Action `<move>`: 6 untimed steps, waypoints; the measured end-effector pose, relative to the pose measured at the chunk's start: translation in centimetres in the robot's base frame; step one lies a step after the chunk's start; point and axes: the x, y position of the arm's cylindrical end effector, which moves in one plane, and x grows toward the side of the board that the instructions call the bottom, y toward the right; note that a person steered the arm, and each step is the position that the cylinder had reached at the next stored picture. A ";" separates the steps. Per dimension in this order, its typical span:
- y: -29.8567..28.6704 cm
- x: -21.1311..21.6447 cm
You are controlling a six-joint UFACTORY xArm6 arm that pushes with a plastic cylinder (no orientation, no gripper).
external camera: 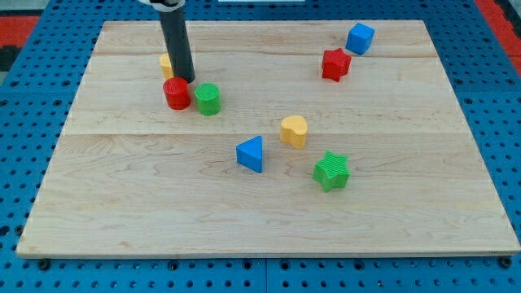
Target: Push the red circle above the green circle
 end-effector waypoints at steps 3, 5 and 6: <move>-10.1 -0.5; -2.2 7.1; -2.2 3.4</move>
